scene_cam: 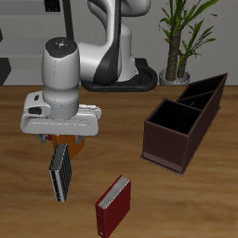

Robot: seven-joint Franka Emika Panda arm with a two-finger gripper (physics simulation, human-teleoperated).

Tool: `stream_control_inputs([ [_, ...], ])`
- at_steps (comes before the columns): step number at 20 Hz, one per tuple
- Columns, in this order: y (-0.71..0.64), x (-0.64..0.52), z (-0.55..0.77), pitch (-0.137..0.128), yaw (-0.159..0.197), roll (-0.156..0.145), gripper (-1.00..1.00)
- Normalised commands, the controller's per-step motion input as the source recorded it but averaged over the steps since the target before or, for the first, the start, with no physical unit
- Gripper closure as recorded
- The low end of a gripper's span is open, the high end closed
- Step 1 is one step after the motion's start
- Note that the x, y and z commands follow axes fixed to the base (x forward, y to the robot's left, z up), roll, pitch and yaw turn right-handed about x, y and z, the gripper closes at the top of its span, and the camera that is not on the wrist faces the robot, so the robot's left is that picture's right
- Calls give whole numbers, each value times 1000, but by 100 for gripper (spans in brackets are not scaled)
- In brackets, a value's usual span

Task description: Place the striped book into the left desk caddy's back compartment

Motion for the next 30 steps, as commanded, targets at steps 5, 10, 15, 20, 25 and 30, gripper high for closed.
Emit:
stream_control_inputs([
  [5, -41, 45, -280, 47, -14, -7, -100],
  [10, -17, 27, -269, 44, -13, -6, -100],
  [15, -85, 26, -244, 53, -53, -34, 100],
  [20, -19, 27, -202, 28, -4, -9, 100],
  [25, 86, 44, -50, 0, -1, 3, 100],
  [30, 310, -4, 225, -37, -20, 25, 100],
])
